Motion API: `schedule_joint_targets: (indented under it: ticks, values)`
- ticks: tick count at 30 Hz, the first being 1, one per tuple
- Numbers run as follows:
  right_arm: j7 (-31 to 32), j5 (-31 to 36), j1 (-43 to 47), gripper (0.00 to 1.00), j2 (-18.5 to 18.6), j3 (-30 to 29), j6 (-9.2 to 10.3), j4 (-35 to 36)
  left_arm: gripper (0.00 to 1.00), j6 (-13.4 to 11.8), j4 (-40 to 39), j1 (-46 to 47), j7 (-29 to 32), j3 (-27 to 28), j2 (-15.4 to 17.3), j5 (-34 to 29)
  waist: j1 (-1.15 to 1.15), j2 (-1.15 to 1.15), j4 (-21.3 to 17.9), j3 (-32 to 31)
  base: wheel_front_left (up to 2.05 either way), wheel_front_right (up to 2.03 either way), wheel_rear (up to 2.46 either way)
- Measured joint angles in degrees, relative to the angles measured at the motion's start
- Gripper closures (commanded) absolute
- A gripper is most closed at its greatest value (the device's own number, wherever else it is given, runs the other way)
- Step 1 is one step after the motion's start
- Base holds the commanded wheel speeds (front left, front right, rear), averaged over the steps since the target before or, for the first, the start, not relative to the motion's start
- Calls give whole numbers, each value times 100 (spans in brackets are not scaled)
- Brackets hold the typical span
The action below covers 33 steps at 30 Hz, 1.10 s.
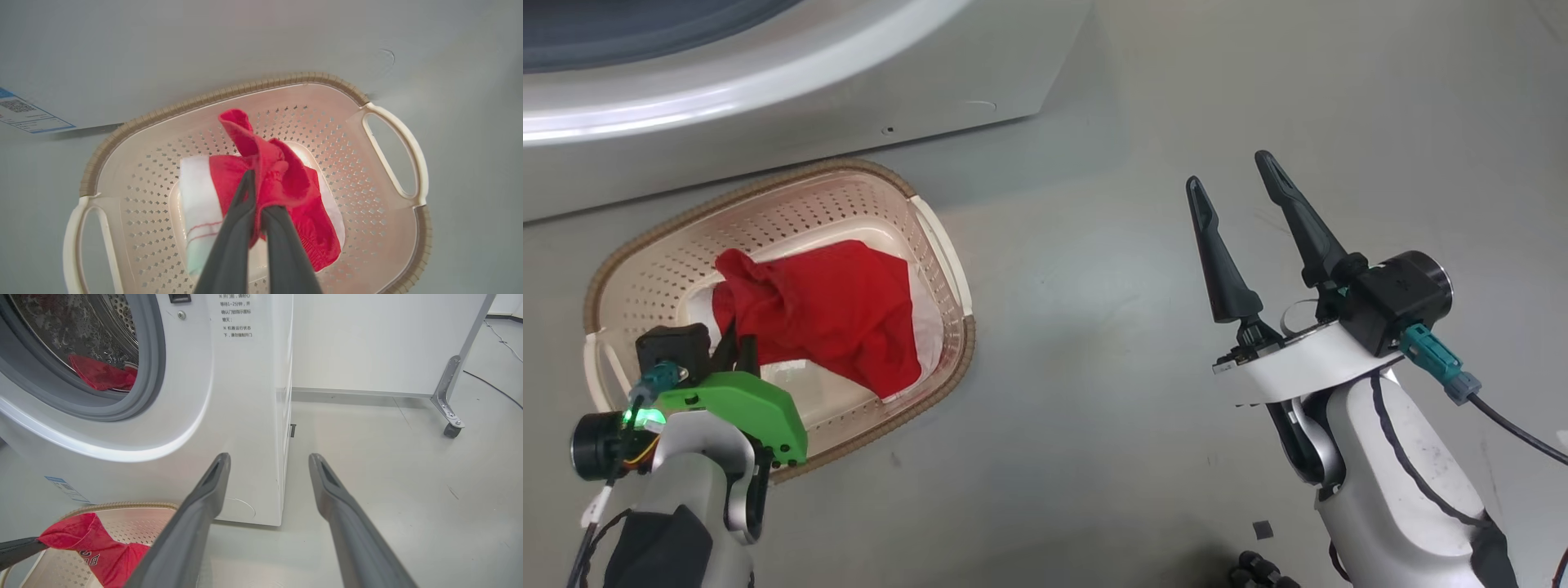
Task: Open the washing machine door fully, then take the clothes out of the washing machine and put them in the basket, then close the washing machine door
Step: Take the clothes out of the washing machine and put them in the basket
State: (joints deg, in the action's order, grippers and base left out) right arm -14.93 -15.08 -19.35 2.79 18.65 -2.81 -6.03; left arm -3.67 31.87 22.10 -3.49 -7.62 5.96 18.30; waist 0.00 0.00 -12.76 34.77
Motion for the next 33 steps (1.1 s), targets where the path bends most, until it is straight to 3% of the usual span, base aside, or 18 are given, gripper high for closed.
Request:
schedule_joint_targets:
  ticks: [16,18,19,20,33]
  values:
    - [0,-4,-187,0,0,43,47,-35,100,299,1303,516,64,-4,-114,188,0,0,-26,465,0,0,0]
    - [0,-3,-208,0,0,27,51,-64,51,355,1415,621,30,-15,-131,190,0,0,-9,458,0,0,0]
    - [-1,-3,-226,0,1,24,51,-94,9,357,1466,656,-2,-19,-145,197,0,0,1,444,0,0,0]
    - [0,-3,-237,0,1,24,51,-112,0,385,1522,680,-41,-19,-159,210,0,0,10,424,0,0,0]
    - [0,1,-237,0,1,-126,51,-400,0,601,1703,761,-972,-23,-302,294,0,0,208,-146,0,0,0]
